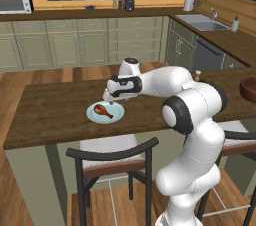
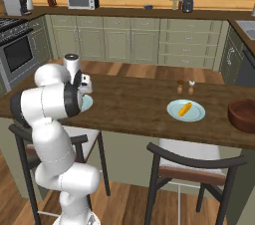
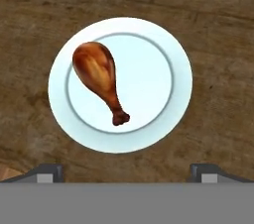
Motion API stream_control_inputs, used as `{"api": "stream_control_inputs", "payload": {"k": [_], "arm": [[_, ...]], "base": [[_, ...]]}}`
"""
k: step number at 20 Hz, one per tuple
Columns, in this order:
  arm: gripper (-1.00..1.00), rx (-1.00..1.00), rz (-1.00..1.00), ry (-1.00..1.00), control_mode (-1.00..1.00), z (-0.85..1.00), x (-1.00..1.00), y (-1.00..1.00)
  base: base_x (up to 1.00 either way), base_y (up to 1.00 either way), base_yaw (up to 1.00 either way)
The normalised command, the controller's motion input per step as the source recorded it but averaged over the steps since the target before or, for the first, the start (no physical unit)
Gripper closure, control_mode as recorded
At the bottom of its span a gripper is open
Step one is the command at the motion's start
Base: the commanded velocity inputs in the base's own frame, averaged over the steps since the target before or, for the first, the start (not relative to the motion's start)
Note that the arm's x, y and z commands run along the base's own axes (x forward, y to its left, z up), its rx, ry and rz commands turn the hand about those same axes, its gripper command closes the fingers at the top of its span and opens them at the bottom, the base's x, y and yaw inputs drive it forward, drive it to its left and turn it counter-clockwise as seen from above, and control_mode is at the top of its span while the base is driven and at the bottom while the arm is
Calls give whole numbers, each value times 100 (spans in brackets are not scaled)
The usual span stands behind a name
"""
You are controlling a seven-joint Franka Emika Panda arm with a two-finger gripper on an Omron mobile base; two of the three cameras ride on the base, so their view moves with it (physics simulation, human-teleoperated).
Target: Pick the chicken drumstick and corn from their plates and place them in the bowl. Then put the bowl in the fridge.
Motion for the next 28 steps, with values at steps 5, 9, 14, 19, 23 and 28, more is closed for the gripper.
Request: {"api": "stream_control_inputs", "payload": {"k": [5,9,14,19,23,28], "arm": [[-100,0,1,0,-100,-31,22,31],[-100,0,2,0,-100,-32,21,11],[-100,0,8,0,-100,-35,2,8],[-100,0,11,0,-100,-28,13,4],[-100,0,8,1,-100,-39,29,9],[-100,0,2,0,-100,-31,30,8]], "base": [[0,0,0],[0,0,0],[0,0,0],[0,0,0],[0,0,0],[0,0,0]]}}
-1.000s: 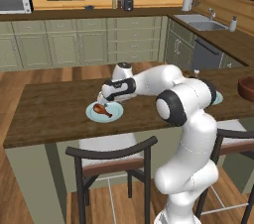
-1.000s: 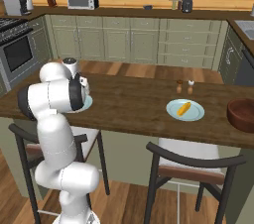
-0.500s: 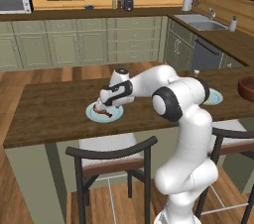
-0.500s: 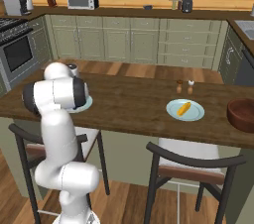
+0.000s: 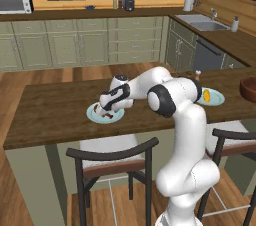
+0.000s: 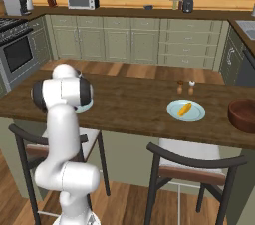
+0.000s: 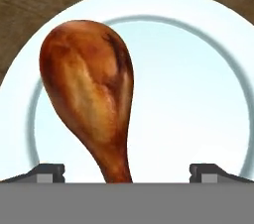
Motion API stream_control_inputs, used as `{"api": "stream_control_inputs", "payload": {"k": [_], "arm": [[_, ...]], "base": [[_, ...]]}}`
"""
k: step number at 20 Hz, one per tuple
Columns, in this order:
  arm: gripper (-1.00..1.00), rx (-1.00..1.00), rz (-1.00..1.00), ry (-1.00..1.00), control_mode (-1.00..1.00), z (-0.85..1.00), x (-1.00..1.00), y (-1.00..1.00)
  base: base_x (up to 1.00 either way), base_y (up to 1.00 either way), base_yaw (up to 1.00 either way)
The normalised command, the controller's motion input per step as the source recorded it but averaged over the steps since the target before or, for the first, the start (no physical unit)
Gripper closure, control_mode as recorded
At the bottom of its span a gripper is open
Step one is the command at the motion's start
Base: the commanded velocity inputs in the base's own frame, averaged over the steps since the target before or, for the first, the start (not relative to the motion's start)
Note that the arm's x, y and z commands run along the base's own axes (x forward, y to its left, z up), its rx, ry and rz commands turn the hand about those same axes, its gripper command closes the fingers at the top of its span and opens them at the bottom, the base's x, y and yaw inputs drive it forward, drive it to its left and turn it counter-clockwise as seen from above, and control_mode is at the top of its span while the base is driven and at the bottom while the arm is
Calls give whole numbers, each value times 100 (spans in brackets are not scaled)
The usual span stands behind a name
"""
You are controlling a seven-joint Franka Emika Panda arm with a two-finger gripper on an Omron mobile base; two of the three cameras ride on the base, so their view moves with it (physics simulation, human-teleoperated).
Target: Pick the chicken drumstick and corn from their plates and place them in the bowl. Then put the bowl in the fridge.
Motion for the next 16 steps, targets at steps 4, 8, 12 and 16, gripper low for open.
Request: {"api": "stream_control_inputs", "payload": {"k": [4,8,12,16], "arm": [[100,0,0,0,-100,-36,21,23],[100,0,0,0,-100,-29,14,19],[100,0,0,-2,-100,-21,1,10],[100,0,0,-1,-100,1,-83,-18]], "base": [[0,0,0],[0,0,0],[0,0,0],[0,0,0]]}}
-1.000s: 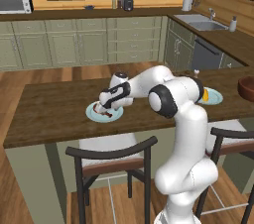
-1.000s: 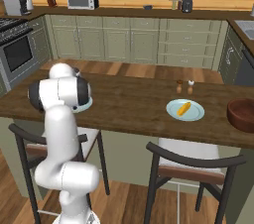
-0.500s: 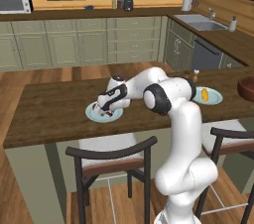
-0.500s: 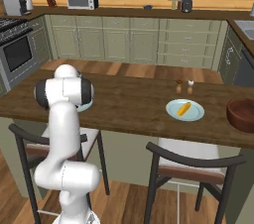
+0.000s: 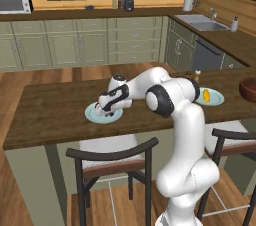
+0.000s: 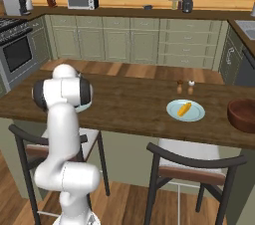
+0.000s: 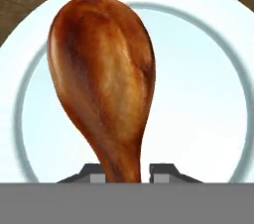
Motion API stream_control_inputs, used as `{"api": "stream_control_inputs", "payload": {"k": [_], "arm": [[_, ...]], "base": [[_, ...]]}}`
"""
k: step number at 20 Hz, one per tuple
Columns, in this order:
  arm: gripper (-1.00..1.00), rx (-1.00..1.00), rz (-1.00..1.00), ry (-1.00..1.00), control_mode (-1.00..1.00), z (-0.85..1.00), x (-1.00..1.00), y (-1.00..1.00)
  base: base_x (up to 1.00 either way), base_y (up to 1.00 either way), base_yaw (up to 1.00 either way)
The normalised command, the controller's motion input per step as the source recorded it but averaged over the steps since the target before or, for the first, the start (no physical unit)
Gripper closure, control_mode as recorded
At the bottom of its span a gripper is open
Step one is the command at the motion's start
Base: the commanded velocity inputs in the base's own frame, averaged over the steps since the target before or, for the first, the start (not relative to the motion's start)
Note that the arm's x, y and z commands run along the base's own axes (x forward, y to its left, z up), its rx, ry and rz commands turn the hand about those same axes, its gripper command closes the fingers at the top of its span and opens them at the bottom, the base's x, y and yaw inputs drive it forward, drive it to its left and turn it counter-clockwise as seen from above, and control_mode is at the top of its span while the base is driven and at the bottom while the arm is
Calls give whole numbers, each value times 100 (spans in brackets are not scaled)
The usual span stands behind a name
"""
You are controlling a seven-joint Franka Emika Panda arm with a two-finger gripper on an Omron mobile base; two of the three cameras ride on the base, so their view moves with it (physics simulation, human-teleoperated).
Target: Pick the chicken drumstick and corn from their plates and place them in the bowl. Then put the bowl in the fridge.
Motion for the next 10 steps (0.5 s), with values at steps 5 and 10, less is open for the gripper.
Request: {"api": "stream_control_inputs", "payload": {"k": [5,10], "arm": [[100,0,-11,0,-100,38,-97,-38],[100,0,-16,9,-100,44,-65,-76]], "base": [[0,0,0],[0,0,0]]}}
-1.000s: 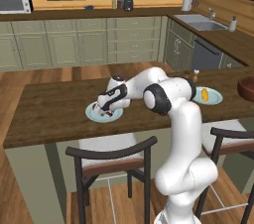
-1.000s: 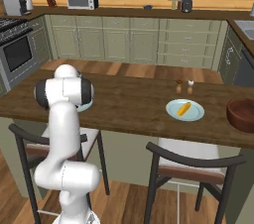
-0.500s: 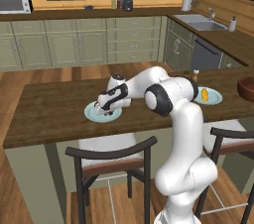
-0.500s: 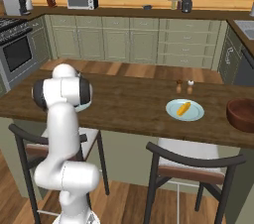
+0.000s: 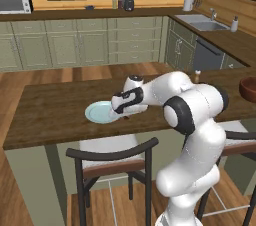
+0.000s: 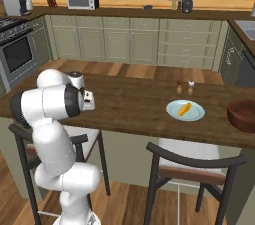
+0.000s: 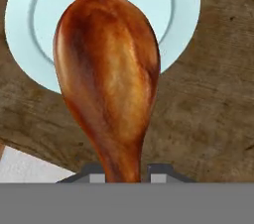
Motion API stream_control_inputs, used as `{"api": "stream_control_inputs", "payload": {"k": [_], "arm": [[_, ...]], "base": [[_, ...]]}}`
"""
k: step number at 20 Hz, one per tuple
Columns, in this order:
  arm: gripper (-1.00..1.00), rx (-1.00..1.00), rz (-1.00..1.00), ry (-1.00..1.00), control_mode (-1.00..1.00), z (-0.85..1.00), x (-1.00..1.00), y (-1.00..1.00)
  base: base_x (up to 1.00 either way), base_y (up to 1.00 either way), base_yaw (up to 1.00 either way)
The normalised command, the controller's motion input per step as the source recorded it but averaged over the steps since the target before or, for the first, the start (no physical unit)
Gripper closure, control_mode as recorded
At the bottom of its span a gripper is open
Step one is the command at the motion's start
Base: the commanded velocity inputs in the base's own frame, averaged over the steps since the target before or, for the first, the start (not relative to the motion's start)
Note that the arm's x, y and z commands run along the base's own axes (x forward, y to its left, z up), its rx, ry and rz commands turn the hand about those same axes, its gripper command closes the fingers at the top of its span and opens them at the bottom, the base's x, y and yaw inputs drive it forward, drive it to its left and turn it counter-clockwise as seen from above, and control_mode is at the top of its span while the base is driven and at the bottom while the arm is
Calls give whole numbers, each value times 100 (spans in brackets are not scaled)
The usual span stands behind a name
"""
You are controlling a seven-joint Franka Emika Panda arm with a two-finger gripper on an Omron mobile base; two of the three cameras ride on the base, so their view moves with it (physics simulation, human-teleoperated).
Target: Pick the chicken drumstick and corn from their plates and place them in the bowl. Then put the bowl in the fridge.
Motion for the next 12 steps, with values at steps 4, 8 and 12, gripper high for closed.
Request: {"api": "stream_control_inputs", "payload": {"k": [4,8,12], "arm": [[100,0,-22,14,-100,38,-45,-66],[100,0,-22,6,-100,36,-56,-67],[100,0,-15,0,-100,34,-97,-85]], "base": [[0,0,0],[0,0,0],[0,0,0]]}}
